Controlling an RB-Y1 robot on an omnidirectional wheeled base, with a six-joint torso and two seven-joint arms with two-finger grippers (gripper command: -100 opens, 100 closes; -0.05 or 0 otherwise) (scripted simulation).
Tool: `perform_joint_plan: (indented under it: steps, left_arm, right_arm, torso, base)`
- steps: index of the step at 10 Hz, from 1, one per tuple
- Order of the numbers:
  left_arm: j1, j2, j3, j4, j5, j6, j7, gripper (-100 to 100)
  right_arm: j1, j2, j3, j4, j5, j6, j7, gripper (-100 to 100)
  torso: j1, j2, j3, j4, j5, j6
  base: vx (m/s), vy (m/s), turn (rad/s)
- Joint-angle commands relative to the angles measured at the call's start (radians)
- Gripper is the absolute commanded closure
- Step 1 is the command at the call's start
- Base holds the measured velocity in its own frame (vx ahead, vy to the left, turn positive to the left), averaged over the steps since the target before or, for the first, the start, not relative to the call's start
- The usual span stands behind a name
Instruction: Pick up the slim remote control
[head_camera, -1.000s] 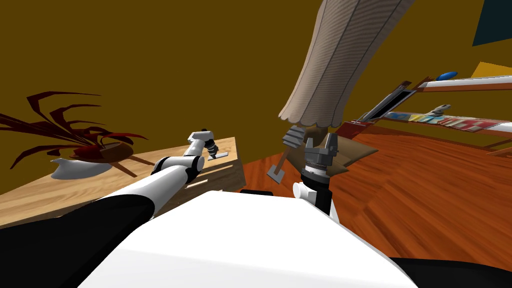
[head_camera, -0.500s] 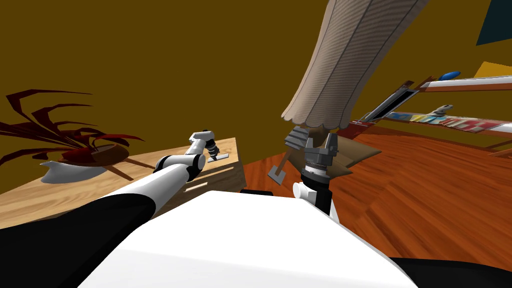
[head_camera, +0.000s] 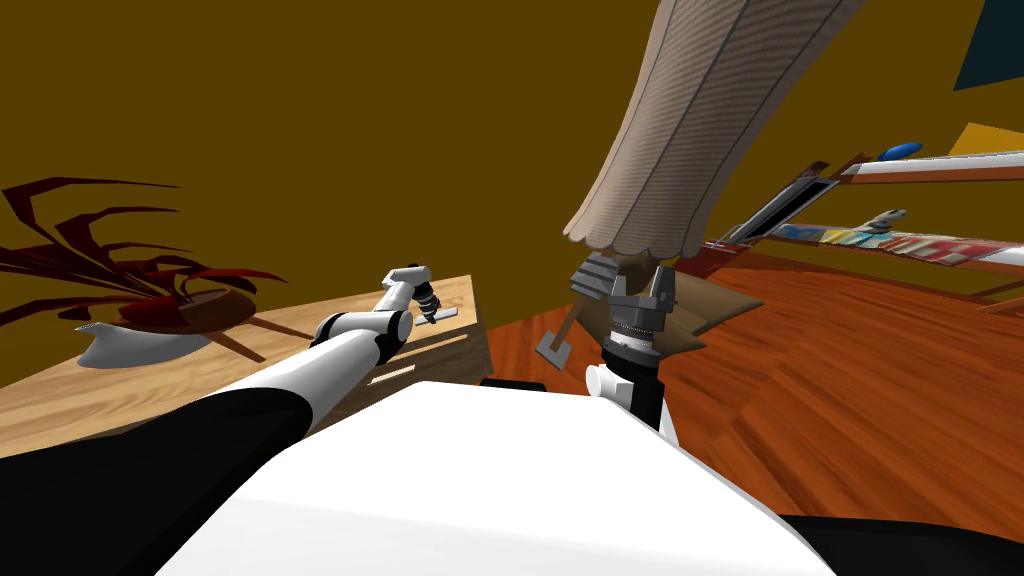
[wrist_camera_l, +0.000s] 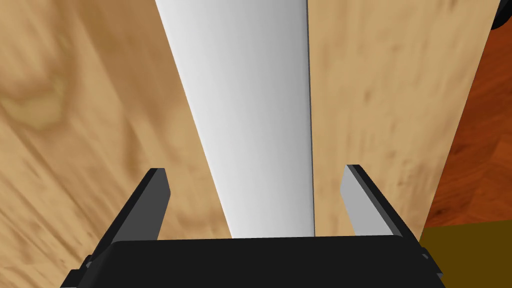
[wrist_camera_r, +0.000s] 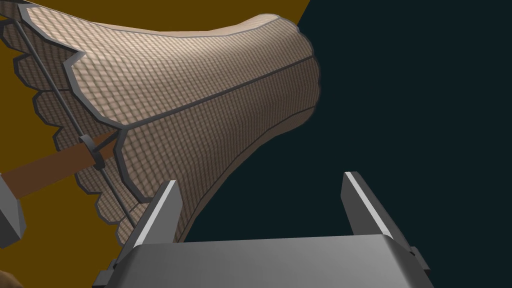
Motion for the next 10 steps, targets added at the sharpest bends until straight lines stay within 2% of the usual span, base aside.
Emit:
perform_joint_plan:
  steps: [1, 5, 6, 7, 9, 10]
  left_arm:
    - [0.000, 0.000, 0.000, 0.000, 0.000, 0.000, 0.000, 100]
    - [0.000, 0.000, 0.000, 0.000, 0.000, 0.001, 0.001, 100]
    - [0.001, 0.000, 0.000, 0.000, 0.000, 0.001, 0.001, 0]
    - [-0.008, 0.010, 0.003, -0.021, 0.002, 0.033, 0.001, 100]
    - [-0.006, 0.010, 0.003, -0.030, 0.002, 0.037, 0.002, 100]
    - [-0.005, 0.011, 0.004, -0.034, 0.003, 0.043, 0.002, 0]
  right_arm:
    - [0.000, 0.000, 0.000, 0.000, 0.000, 0.000, 0.000, 0]
    - [0.000, 0.000, 0.000, 0.000, 0.000, 0.000, 0.000, 0]
    - [0.000, 0.000, 0.000, 0.000, 0.000, 0.000, 0.000, 0]
    - [0.000, 0.000, 0.000, 0.000, 0.000, 0.000, 0.000, 0]
    - [0.000, 0.000, 0.000, 0.000, 0.000, 0.000, 0.000, 0]
    - [0.000, 0.000, 0.000, 0.000, 0.000, 0.000, 0.000, 0]
  torso:
    - [0.000, 0.000, 0.000, 0.000, 0.000, 0.000]
    - [0.000, 0.000, 0.000, 0.000, 0.000, 0.001]
    - [0.000, 0.000, 0.000, 0.000, 0.000, 0.001]
    - [0.000, 0.000, 0.000, 0.000, 0.000, 0.001]
    - [-0.001, 0.001, 0.001, 0.001, -0.001, 0.000]
    - [-0.001, 0.001, 0.001, 0.000, 0.000, 0.000]
  base:
    - [0.000, 0.000, 0.000]
    - [0.000, 0.000, 0.000]
    - [0.000, 0.000, 0.000]
    - [-0.006, -0.007, -0.002]
    - [-0.004, -0.004, -0.002]
    - [0.000, 0.000, 0.000]
